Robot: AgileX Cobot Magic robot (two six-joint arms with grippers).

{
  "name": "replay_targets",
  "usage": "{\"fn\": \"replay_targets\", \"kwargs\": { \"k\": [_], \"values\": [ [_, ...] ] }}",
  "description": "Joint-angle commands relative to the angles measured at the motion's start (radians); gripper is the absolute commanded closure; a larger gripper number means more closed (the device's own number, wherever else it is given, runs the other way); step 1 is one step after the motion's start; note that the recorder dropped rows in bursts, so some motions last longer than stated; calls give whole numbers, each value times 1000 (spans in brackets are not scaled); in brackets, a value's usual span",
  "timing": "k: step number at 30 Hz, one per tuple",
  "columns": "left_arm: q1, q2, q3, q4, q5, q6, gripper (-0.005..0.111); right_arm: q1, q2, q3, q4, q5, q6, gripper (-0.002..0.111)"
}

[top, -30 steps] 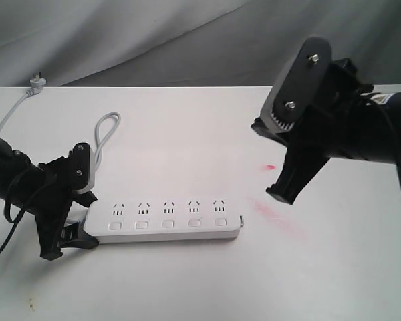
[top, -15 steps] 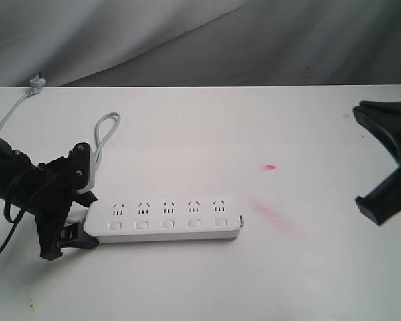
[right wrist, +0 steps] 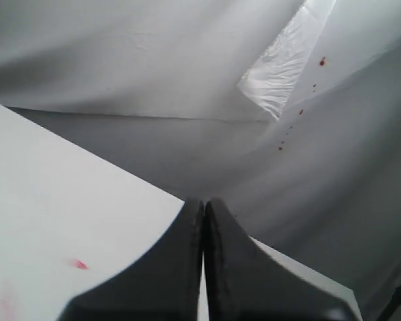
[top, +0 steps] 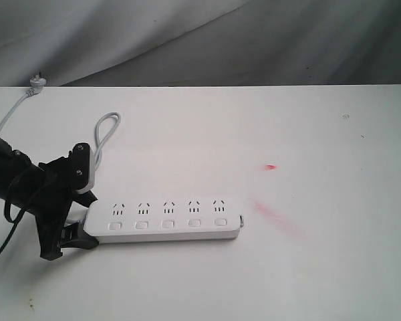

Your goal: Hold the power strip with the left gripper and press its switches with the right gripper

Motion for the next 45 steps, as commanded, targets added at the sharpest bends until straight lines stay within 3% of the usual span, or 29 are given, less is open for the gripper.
{"fn": "replay_targets", "kwargs": {
  "k": [1, 14, 16, 17, 18, 19, 21, 22, 45],
  "values": [
    [2, -1, -5, -9, -7, 0, 59, -9, -152, 94, 19, -39, 6, 108],
    [2, -1, -5, -9, -7, 0, 59, -9, -209, 153, 82, -109, 26, 108],
    [2, -1, -5, -9, -7, 0, 59, -9, -207, 155, -149, -99, 317, 108],
    [2, -1, -5, -9, -7, 0, 59, -9, -207, 164, -362, -102, 590, 108],
    [2, -1, -5, -9, -7, 0, 59, -9, -207, 176, -488, -102, 739, 108],
    [2, -1, -5, -9, -7, 0, 59, -9, -207, 198, -743, -102, 976, 108],
    [2, -1, -5, -9, -7, 0, 59, -9, -207, 212, -987, -100, 1282, 108],
    [2, -1, -5, -9, -7, 0, 59, -9, -207, 212, -1042, -67, 1346, 108],
    [2, -1, -5, -9, -7, 0, 59, -9, -207, 212, -1051, -18, 1359, 108]
  ]
}}
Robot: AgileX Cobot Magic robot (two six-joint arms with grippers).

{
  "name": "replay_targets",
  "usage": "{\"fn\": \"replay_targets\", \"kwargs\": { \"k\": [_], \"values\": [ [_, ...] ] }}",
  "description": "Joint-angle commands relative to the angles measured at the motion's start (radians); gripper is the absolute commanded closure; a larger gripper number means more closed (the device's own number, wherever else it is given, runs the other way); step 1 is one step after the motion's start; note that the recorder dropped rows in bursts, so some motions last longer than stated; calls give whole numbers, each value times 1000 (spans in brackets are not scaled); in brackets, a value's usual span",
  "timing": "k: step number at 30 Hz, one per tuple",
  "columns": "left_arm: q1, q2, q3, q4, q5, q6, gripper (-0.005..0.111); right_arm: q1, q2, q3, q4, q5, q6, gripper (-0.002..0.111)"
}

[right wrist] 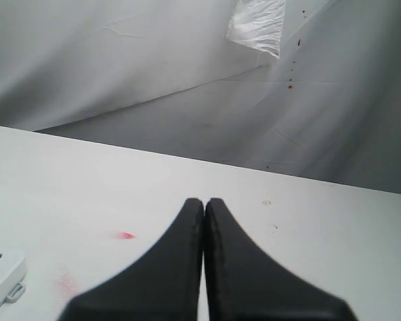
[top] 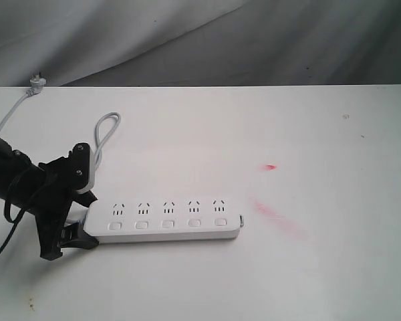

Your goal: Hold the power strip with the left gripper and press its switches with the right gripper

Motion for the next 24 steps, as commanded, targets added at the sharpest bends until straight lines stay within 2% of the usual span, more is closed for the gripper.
{"fn": "replay_targets", "kwargs": {
  "k": [1, 14, 18, 20, 24],
  "values": [
    [2, -1, -5, -9, -7, 0, 59, -7, 0, 3, -10, 6, 6, 108],
    [2, -1, -5, -10, -7, 0, 59, -7, 0, 3, -5, 6, 6, 108],
    [2, -1, -5, -120, -8, -73, 59, -7, 0, 3, -5, 6, 6, 108],
    [2, -1, -5, -155, -25, -81, 57, -7, 0, 3, -5, 6, 6, 108],
    [2, -1, -5, -191, -38, -82, 44, -7, 0, 3, -5, 6, 6, 108]
  ]
}}
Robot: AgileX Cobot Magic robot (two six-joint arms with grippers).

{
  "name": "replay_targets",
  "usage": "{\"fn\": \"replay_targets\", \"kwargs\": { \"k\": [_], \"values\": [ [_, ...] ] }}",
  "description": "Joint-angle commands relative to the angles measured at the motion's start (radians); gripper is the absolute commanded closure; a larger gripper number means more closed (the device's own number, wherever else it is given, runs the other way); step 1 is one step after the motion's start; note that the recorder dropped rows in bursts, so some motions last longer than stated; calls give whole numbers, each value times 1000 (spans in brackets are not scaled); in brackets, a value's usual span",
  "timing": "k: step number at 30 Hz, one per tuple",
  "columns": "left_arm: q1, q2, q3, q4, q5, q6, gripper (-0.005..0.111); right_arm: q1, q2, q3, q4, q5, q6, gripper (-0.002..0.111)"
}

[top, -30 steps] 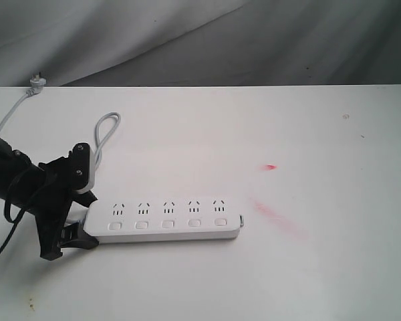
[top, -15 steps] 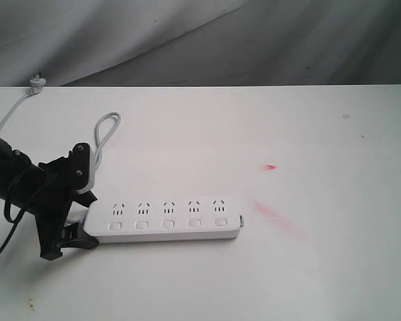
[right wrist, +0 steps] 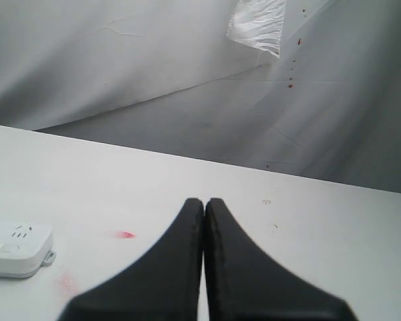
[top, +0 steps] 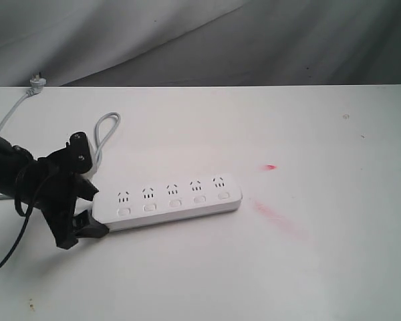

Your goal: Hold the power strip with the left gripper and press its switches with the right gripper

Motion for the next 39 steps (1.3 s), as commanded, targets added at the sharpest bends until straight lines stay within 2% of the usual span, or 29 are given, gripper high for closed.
{"fn": "replay_targets", "kwargs": {
  "k": [1, 3, 6, 12, 18, 25, 27, 29, 32, 37, 39],
  "values": [
    [2, -1, -5, -63, -17, -24, 40, -7, 0, 3, -5, 4, 6, 108],
    [2, -1, -5, -63, -17, -24, 33, -7, 0, 3, -5, 4, 6, 108],
    [2, -1, -5, -63, -17, -24, 28, -7, 0, 3, -5, 4, 6, 108],
    [2, -1, -5, -63, -12, -24, 28, -7, 0, 3, -5, 4, 6, 108],
    [2, -16, -5, -65, 47, -29, 28, -7, 0, 3, -5, 4, 6, 108],
    [2, -184, -5, -265, 43, -29, 29, -7, 0, 3, -5, 4, 6, 108],
    [2, -253, -5, -316, 45, -29, 35, -7, 0, 3, -5, 4, 6, 108],
    [2, -335, -5, -353, 45, -29, 45, -7, 0, 3, -5, 4, 6, 108],
    [2, -454, -5, -375, 87, -29, 68, -7, 0, 3, -5, 4, 6, 108],
    [2, -637, -5, -389, 249, -29, 107, -7, 0, 3, -5, 4, 6, 108],
    [2, -697, -5, -389, 315, -29, 107, -7, 0, 3, -5, 4, 6, 108]
  ]
}}
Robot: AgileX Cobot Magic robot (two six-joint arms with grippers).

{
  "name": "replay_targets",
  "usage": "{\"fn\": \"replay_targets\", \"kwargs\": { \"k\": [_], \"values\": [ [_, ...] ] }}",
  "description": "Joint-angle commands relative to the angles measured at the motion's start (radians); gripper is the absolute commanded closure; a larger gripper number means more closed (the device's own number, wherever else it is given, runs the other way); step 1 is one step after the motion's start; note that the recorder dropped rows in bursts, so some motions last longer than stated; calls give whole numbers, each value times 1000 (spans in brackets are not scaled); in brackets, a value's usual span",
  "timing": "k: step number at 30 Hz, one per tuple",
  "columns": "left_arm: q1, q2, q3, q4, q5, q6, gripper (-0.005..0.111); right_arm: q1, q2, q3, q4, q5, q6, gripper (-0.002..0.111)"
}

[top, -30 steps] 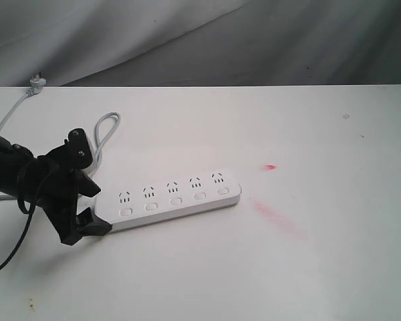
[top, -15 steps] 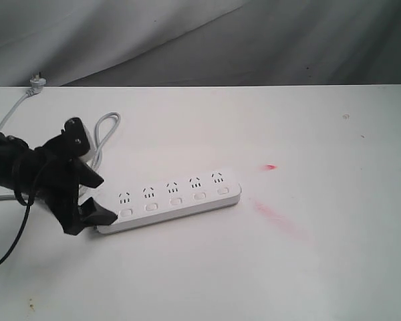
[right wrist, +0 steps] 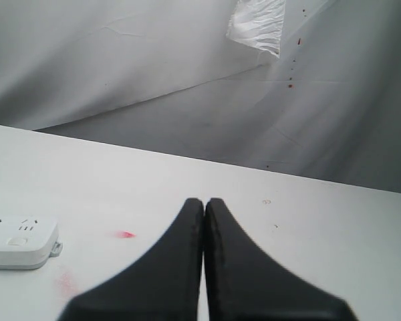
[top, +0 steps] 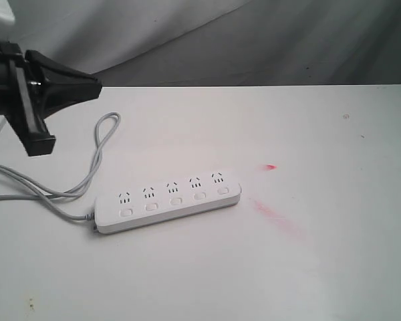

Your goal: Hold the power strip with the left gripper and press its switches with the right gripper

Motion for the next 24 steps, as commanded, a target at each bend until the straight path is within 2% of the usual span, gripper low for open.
{"fn": "replay_targets", "kwargs": {
  "k": [1, 6, 10, 15, 18, 19, 22, 24],
  "values": [
    [2, -138, -3, -11, 169, -14, 107, -7, 0, 3, -5, 4, 4, 108],
    [2, -233, -3, -11, 263, -65, 107, -7, 0, 3, -5, 4, 4, 108],
    [2, -292, -3, 0, 242, -65, 107, -7, 0, 3, -5, 4, 4, 108],
    [-14, -332, -3, -27, 91, -84, 107, -7, 0, 3, -5, 4, 4, 108],
    [-77, -364, 3, -23, -75, -187, 107, -7, 0, 3, -5, 4, 4, 108],
    [-119, -388, 10, -21, -170, -208, 107, -7, 0, 3, -5, 4, 4, 108],
    [-214, -472, 66, -18, -398, -230, 107, -7, 0, 3, -5, 4, 4, 108],
    [-252, -534, 110, -18, -497, -248, 107, -7, 0, 3, -5, 4, 4, 108]
  ]
}}
